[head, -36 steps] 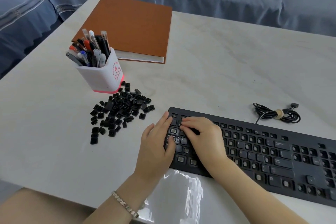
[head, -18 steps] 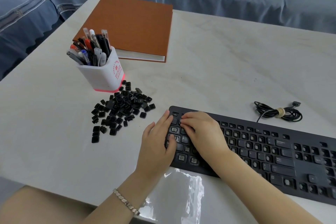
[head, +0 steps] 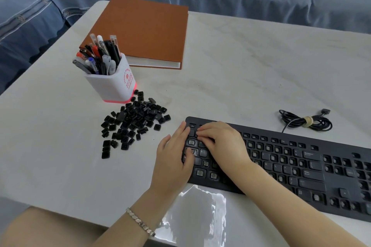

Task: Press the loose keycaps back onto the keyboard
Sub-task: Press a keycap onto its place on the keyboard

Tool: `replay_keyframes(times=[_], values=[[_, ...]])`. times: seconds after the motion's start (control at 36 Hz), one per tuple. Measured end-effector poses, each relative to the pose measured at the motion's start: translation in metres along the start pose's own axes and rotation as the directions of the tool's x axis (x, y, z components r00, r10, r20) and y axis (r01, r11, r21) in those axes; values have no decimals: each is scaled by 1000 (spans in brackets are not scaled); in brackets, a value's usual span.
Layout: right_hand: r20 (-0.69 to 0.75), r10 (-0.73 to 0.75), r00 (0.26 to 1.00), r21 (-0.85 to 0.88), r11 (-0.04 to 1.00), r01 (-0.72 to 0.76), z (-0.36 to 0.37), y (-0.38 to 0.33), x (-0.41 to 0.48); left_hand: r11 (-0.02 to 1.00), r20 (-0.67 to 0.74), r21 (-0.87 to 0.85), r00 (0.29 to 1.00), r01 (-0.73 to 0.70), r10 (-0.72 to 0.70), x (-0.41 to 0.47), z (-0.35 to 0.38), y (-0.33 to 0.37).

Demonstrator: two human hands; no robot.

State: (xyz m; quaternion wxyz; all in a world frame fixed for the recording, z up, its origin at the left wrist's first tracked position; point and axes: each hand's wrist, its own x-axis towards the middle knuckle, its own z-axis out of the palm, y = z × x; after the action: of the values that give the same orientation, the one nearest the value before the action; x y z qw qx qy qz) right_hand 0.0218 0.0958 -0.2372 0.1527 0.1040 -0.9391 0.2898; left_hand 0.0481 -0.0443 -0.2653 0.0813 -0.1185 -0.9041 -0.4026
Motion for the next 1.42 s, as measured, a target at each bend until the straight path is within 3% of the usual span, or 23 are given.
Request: replay_keyframes(times=[0.28, 0.44, 0.67, 0.86, 1.08, 1.42], values=[[-69, -115, 991, -64, 992, 111, 3, -3, -5, 986, 66, 119, 992, -118, 110, -1, 1, 0], [-74, -99, 992, -44, 994, 96, 5, -2, -8, 990, 67, 110, 995, -84, 77, -2, 1, -1], [33, -216, 976, -151, 964, 218, 3, 5, -6, 992, 69, 106, 995, -76, 69, -2, 2, 0], [78, -248, 966, -129, 958, 256, 0, 9, -4, 992, 71, 101, 995, -74, 67, -1, 0, 3], [41, -191, 981, -87, 977, 194, 2, 8, -9, 994, 70, 83, 996, -67, 61, -1, 0, 2], [31, -285, 958, -214, 934, 285, -6, 8, -12, 984, 122, 147, 989, -105, 87, -1, -1, 4]])
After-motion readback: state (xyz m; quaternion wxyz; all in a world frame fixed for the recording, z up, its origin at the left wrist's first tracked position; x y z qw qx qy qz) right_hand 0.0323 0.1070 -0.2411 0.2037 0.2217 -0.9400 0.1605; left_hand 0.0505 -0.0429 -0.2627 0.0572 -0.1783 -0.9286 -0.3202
